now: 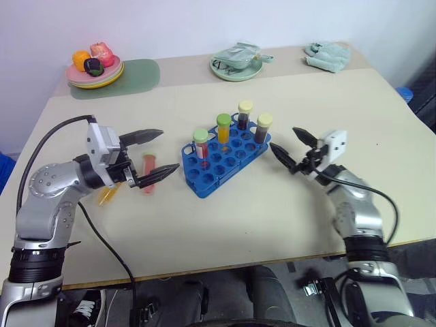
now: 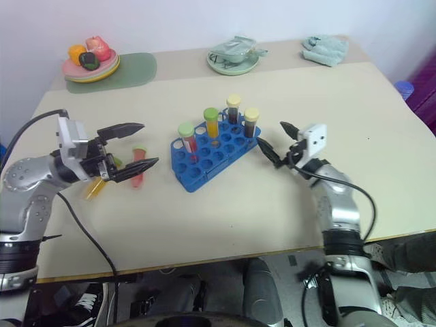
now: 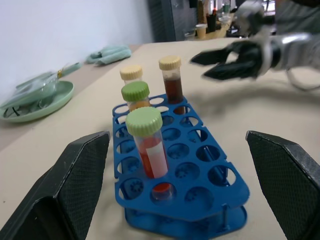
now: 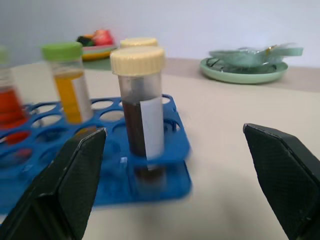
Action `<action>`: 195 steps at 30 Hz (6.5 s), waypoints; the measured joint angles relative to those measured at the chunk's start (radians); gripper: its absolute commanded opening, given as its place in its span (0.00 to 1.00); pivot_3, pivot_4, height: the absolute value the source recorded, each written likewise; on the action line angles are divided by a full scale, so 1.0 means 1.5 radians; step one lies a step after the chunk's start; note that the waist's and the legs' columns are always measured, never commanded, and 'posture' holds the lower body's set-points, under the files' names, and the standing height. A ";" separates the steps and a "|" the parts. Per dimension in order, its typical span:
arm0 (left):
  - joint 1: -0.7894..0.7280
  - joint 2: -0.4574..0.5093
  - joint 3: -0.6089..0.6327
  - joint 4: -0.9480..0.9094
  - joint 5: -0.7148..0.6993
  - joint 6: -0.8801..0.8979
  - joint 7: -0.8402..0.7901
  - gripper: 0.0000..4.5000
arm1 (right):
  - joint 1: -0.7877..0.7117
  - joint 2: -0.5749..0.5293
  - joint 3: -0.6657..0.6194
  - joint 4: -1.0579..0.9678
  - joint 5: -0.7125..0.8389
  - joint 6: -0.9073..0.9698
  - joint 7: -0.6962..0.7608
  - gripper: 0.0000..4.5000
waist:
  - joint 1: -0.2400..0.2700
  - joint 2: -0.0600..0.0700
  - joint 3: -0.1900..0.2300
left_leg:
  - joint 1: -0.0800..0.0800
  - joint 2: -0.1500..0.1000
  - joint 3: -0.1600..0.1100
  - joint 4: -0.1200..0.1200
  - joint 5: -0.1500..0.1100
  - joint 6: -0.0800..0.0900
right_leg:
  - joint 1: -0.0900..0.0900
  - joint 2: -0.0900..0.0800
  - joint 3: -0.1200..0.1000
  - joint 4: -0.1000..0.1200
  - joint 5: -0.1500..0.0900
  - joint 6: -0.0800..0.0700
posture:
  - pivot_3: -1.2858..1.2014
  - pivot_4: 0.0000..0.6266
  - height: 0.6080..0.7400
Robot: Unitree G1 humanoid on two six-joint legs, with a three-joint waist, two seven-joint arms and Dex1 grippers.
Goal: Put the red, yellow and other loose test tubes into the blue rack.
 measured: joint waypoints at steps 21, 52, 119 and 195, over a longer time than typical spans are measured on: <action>-0.158 0.319 -0.053 0.037 0.005 0.622 0.167 1.00 | -0.076 -0.238 0.043 -0.170 0.098 0.185 0.261 1.00 | 0.017 -0.002 0.002 | 0.001 0.000 0.004 0.000 -0.001 0.002 | 0.000 0.000 0.001 0.000 0.000 0.000 | 0.52 0.24 1.00; -0.483 0.235 -0.518 0.445 0.218 0.694 -0.083 1.00 | -0.064 -0.215 0.053 -0.167 0.072 0.175 0.242 1.00 | 0.014 -0.003 0.002 | 0.000 -0.002 0.006 0.001 -0.001 0.002 | -0.001 0.000 0.001 0.001 0.000 0.000 | 0.52 0.24 1.00; -0.337 -0.360 -0.187 0.189 0.207 -0.049 0.242 0.18 | -0.003 -0.271 -0.029 -0.188 0.099 0.249 0.244 1.00 | 0.034 -0.004 0.000 | 0.000 0.001 0.010 0.004 -0.001 0.002 | 0.001 -0.001 0.001 -0.001 0.003 0.002 | 0.52 0.24 1.00; -0.268 -0.497 -0.280 0.515 0.349 -0.359 0.294 0.18 | 0.120 -0.329 -0.148 -0.270 0.142 0.347 0.232 1.00 | 0.052 -0.004 0.000 | 0.003 0.001 0.012 0.004 -0.002 0.003 | 0.004 -0.001 0.002 -0.005 0.004 0.002 | 0.52 0.24 1.00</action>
